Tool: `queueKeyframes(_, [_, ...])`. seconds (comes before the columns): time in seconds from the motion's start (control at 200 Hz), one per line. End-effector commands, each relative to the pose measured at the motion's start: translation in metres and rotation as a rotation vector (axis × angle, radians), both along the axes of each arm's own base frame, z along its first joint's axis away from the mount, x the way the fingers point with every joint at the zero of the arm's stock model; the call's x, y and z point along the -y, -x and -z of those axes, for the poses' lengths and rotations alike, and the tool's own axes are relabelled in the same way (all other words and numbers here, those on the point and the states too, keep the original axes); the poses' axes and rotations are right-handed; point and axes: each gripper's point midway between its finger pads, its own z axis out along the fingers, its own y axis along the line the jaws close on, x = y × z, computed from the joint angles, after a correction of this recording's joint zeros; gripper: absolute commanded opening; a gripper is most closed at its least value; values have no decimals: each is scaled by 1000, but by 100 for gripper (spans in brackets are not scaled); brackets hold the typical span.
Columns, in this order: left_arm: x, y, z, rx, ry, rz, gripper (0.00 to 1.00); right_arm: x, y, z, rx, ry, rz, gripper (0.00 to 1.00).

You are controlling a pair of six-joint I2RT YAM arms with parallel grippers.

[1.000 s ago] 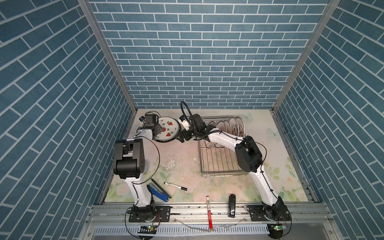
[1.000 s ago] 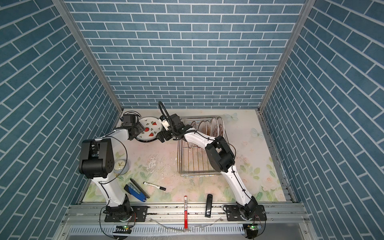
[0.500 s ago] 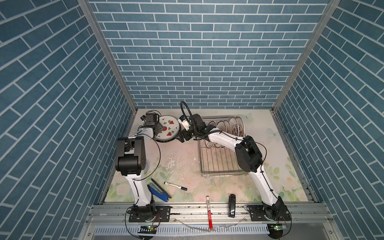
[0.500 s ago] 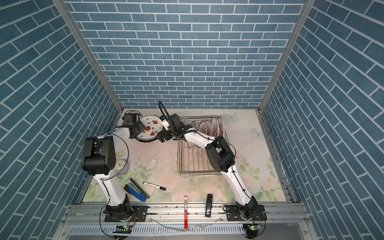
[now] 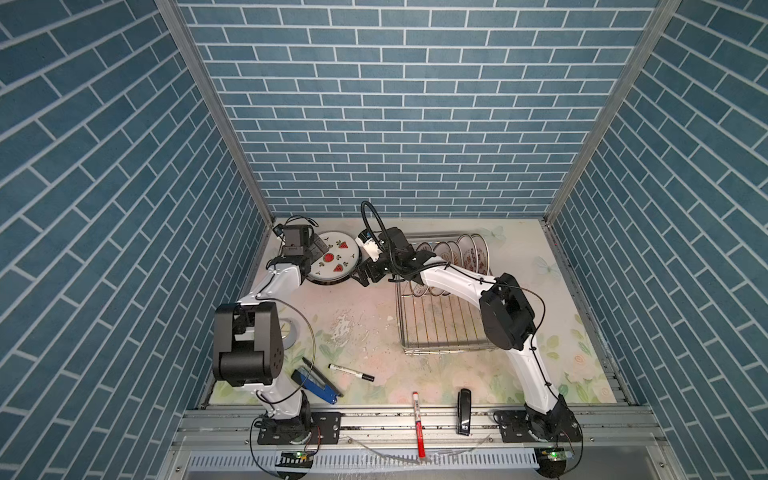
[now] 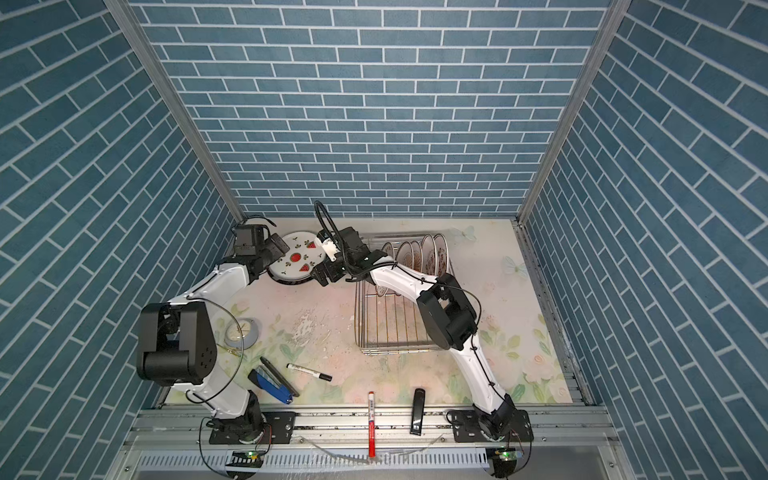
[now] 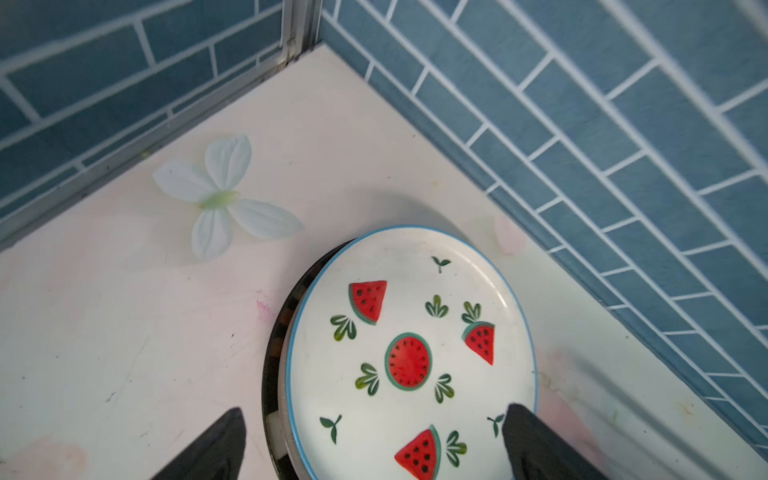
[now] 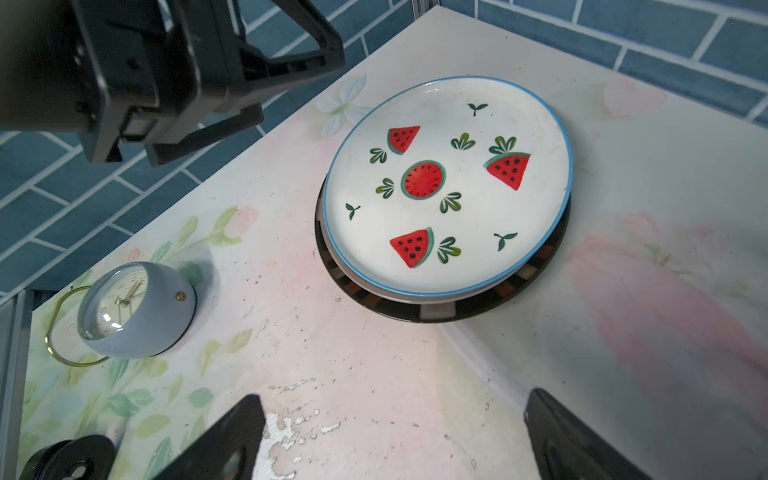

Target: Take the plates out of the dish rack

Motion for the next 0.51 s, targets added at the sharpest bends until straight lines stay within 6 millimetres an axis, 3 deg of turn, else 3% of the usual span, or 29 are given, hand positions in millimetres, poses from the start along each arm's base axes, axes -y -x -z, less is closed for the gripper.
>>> queueKeyframes(0.0, [16,15,-12,50,16,51,100,7,12,-50,133,-32,4,99])
queueKeyframes(0.14, [52,35,-54,185,64,186,100,25,32,-77,201,-64,37,99])
queueKeyframes(0.26, [81,58,-80,226,-17,271,100,49,49,-97,221,-88,76,99])
queueKeyframes(0.34, [97,75,-90,255,-18,328,100,72,57,-110,234,-99,120,99])
queueKeyframes(0.5, [129,108,-125,461,150,474,100,121,71,-126,280,-128,228,99])
